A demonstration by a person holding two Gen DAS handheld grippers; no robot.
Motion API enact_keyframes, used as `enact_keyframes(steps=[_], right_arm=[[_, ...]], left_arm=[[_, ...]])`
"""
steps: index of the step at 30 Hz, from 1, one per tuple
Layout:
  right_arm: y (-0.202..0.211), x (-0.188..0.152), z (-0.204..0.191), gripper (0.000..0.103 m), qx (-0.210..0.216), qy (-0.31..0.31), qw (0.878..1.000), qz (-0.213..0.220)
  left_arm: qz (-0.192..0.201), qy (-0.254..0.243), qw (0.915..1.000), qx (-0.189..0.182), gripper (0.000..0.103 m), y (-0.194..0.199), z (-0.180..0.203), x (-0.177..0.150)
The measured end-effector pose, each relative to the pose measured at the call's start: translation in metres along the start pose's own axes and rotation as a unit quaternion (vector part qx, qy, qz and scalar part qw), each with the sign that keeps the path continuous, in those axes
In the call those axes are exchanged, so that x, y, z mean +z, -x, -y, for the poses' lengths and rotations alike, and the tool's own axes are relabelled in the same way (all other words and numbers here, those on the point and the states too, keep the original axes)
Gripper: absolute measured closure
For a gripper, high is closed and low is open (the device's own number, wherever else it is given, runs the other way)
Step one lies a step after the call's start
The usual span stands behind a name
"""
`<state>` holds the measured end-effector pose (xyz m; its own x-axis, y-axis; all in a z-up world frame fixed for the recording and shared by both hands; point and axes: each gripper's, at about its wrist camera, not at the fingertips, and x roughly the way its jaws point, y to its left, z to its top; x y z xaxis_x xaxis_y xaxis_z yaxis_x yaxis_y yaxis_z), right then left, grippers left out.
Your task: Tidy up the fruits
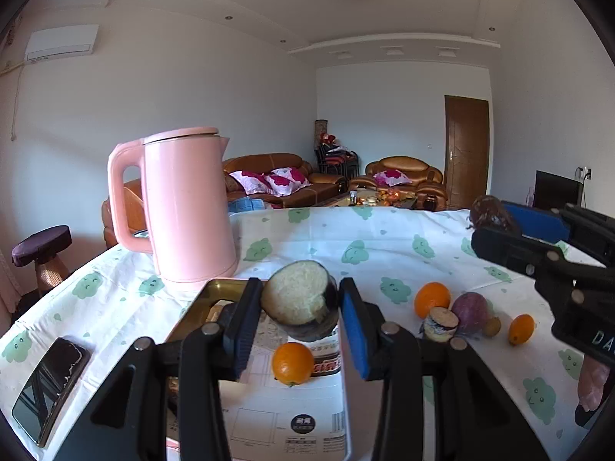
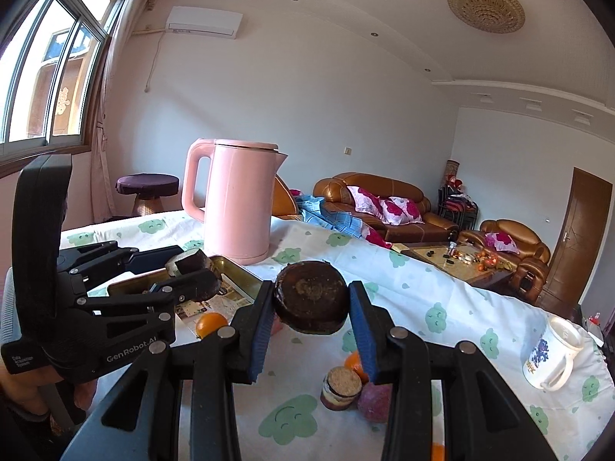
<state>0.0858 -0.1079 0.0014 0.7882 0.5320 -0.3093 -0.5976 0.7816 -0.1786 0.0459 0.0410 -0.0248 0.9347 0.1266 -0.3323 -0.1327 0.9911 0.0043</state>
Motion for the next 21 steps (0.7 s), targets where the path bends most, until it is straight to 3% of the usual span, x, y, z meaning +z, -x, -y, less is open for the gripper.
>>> enact_keyframes(steps=[10,21], right_arm=[[-0.036,0.019,-0.027,0.063,0.032,0.028,0.999,-0.017],[-0.069,0.013,-0.056,0.063,0.061,0.039,0.996,-0.051]], left_arm=[[-0.032,0.013,0.9987,0.037,0.061,-0.012,-0.036,-0.004],[-0.057,0.023,0.9970,0.046,0.061,-0.020,-0.054,-0.013]])
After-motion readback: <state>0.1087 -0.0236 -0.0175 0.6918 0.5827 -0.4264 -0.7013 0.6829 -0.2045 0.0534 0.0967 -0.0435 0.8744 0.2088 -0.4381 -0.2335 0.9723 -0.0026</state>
